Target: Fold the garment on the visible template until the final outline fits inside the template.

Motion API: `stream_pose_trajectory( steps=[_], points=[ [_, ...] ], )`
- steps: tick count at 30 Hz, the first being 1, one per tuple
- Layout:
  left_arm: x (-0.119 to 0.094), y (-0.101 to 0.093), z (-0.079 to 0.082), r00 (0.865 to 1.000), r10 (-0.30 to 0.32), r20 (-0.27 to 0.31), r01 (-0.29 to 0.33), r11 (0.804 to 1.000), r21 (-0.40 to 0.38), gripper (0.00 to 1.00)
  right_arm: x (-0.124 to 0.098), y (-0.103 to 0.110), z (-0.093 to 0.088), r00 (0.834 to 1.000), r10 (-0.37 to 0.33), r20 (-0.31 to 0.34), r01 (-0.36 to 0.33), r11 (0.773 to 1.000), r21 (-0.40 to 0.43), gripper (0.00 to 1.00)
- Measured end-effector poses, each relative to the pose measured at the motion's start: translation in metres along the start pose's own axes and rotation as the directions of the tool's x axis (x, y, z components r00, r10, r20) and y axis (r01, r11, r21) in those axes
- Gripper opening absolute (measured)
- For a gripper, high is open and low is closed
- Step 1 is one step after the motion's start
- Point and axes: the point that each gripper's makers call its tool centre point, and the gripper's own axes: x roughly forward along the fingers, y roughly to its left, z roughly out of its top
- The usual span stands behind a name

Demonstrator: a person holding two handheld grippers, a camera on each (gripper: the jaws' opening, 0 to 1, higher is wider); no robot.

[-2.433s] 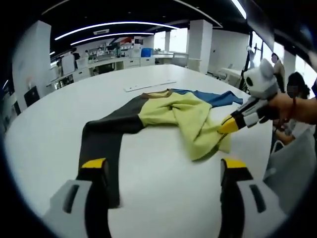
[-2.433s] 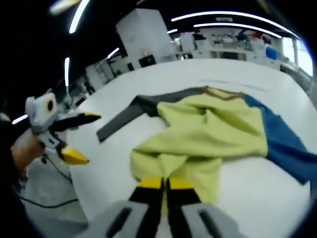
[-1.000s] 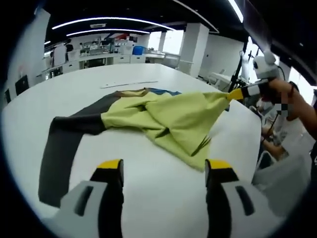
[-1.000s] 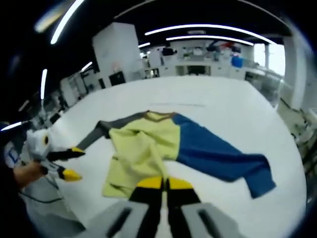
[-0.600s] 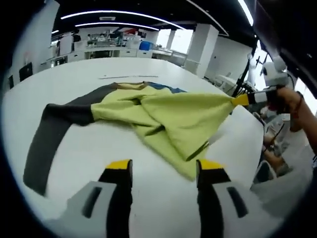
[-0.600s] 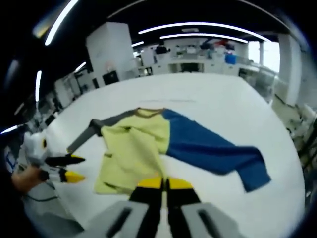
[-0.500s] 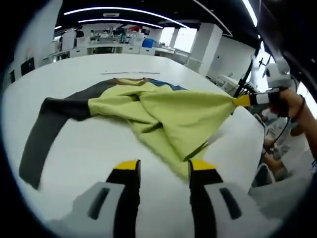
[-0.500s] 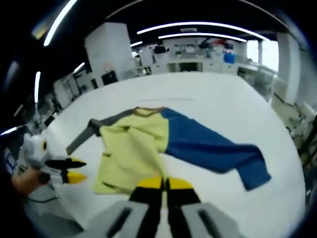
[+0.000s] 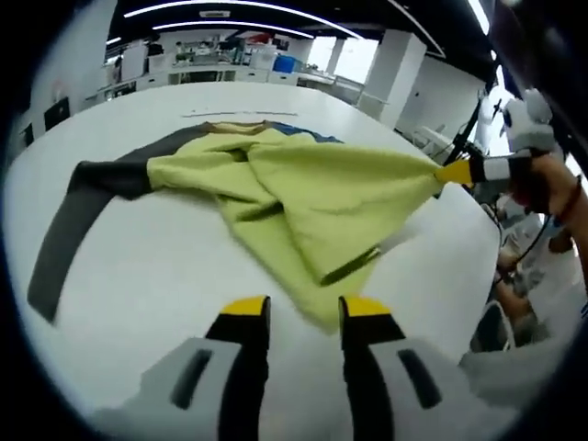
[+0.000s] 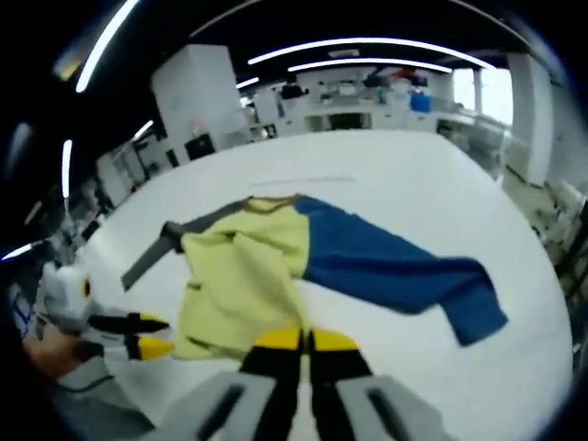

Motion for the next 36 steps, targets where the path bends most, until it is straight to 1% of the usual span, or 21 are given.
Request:
stream_pose_trajectory(
  steps=[2, 4, 5, 7, 8, 9, 10, 12, 14, 16, 19, 21, 23, 25, 28, 31, 33, 36],
  points=[
    [0.003, -0.005, -0.003, 1.000, -0.008, -0.017, 0.008, 1.000, 0.018, 0.24, 0.001, -0.002, -0.002, 1.000, 0.001, -0.002, -0.001, 1.000, 0.005, 0.00],
    [0.005, -0.008, -0.005, 0.999, -0.001, -0.034, 0.002, 1.000, 0.026, 0.23, 0.002, -0.002, -0.002, 1.000, 0.001, -0.004, -0.001, 1.000, 0.006, 0.00],
    [0.006, -0.008, -0.003, 1.000, 0.006, -0.027, -0.005, 1.000, 0.028, 0.22, 0.002, -0.002, -0.003, 1.000, 0.002, -0.004, -0.002, 1.000, 0.007, 0.00],
    [0.006, -0.007, -0.006, 0.999, 0.027, -0.047, -0.026, 0.999, 0.019, 0.18, 0.001, -0.001, -0.003, 1.000, 0.004, -0.003, -0.004, 1.000, 0.011, 0.00],
    [0.006, -0.004, -0.007, 0.997, 0.048, -0.067, -0.046, 0.999, 0.025, 0.16, 0.001, -0.001, -0.003, 1.000, 0.004, -0.003, -0.004, 1.000, 0.012, 0.00],
    [0.007, -0.005, -0.005, 0.996, 0.048, -0.070, -0.045, 0.998, 0.036, 0.15, 0.002, -0.001, -0.003, 1.000, 0.005, -0.004, -0.005, 1.000, 0.012, 0.00],
    [0.008, -0.005, -0.005, 0.995, 0.057, -0.086, -0.054, 0.998, 0.039, 0.15, 0.001, -0.001, -0.004, 1.000, 0.005, -0.004, -0.005, 1.000, 0.013, 0.00],
    [0.008, -0.002, -0.005, 0.992, 0.072, -0.099, -0.070, 0.997, 0.026, 0.13, 0.002, -0.001, -0.005, 1.000, 0.004, -0.005, -0.004, 1.000, 0.015, 0.00],
    [0.008, -0.004, -0.006, 0.992, 0.067, -0.109, -0.065, 0.998, 0.025, 0.10, 0.002, 0.000, -0.005, 1.000, 0.004, -0.006, -0.004, 1.000, 0.017, 0.00],
    [0.009, -0.004, -0.007, 0.991, 0.059, -0.117, -0.056, 0.998, 0.029, 0.04, 0.003, 0.000, -0.006, 1.000, 0.005, -0.008, -0.005, 1.000, 0.017, 0.00],
    [0.010, -0.004, -0.009, 0.992, 0.046, -0.118, -0.045, 0.999, 0.011, 0.01, 0.003, -0.001, -0.007, 1.000, 0.008, -0.008, -0.008, 1.000, 0.022, 0.00],
    [0.008, -0.003, -0.009, 0.993, 0.023, -0.117, -0.025, 1.000, -0.011, 0.00, 0.001, 0.001, -0.007, 1.000, 0.013, -0.008, -0.012, 1.000, 0.024, 0.00],
    [0.003, 0.002, -0.006, 0.994, 0.014, -0.106, -0.018, 0.999, -0.044, 0.00, -0.001, 0.001, -0.005, 1.000, 0.019, -0.005, -0.019, 1.000, 0.023, 0.00],
    [-0.006, 0.010, -0.003, 0.996, 0.015, -0.090, -0.019, 0.999, -0.042, 0.00, -0.002, 0.000, -0.003, 1.000, 0.023, -0.001, -0.023, 1.000, 0.021, 0.00],
    [-0.018, 0.021, 0.001, 0.996, 0.022, -0.090, -0.026, 0.999, -0.037, 0.00, -0.004, 0.001, 0.000, 1.000, 0.026, 0.001, -0.026, 1.000, 0.017, 0.00],
    [-0.034, 0.028, 0.007, 0.997, 0.022, -0.069, -0.027, 0.997, -0.074, 0.00, -0.008, 0.003, 0.003, 0.999, 0.039, -0.003, -0.039, 0.999, 0.004, 0.00],
    [-0.042, 0.032, 0.008, 0.997, 0.024, -0.068, -0.029, 0.997, -0.075, 0.00, -0.010, 0.003, 0.007, 0.999, 0.053, 0.005, -0.053, 0.999, 0.012, 0.00],
    [-0.052, 0.039, 0.013, 0.998, 0.023, -0.055, -0.027, 0.997, -0.068, 0.00, -0.015, 0.003, 0.010, 0.998, 0.054, 0.012, -0.055, 0.998, 0.013, 0.00]
  ],
)
